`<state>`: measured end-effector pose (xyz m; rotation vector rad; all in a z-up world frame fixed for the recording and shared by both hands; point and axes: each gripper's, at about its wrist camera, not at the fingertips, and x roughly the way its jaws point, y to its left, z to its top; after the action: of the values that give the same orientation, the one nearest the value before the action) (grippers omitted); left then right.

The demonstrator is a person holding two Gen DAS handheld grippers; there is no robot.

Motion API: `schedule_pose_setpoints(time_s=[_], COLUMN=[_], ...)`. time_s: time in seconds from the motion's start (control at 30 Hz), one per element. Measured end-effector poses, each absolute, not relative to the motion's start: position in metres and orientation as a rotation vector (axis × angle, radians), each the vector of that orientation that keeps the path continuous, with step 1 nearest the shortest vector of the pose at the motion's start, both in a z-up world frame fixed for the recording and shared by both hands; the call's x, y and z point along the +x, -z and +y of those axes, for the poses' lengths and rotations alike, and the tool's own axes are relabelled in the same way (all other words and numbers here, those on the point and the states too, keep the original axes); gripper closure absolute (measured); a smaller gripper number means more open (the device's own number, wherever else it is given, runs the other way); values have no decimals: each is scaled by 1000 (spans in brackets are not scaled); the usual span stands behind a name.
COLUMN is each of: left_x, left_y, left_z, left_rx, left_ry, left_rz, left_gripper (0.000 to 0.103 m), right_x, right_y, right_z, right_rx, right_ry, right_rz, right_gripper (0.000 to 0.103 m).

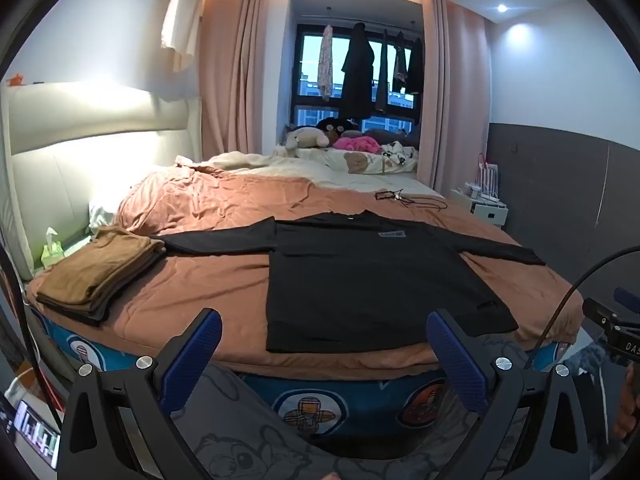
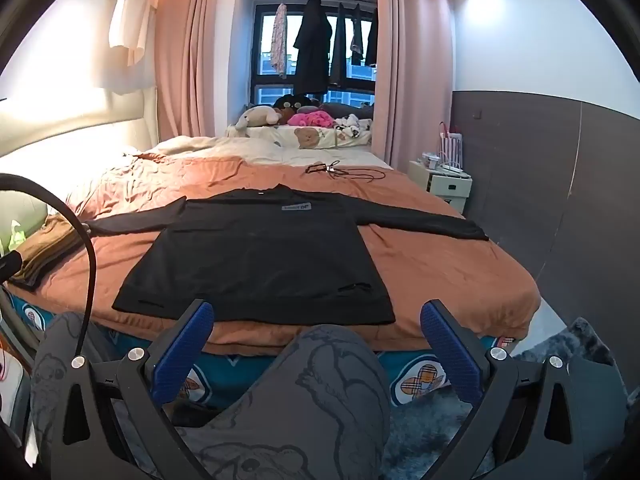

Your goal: Fold small clothes

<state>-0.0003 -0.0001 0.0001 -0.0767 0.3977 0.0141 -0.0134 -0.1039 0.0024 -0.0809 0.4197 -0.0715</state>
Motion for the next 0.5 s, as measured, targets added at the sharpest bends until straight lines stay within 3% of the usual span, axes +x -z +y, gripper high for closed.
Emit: schedule_pose_setpoints(time_s=[0.5], left_x=[-5], left_y=[2], left_z=[4], left_rx=[-100], left_ry=[26], left_rz=[388], left_gripper=[0], right_x=[-17], right_y=[-3], right_z=[-101], right_rx=[-73], right_ry=[73], right_rz=[424], right_gripper=[0])
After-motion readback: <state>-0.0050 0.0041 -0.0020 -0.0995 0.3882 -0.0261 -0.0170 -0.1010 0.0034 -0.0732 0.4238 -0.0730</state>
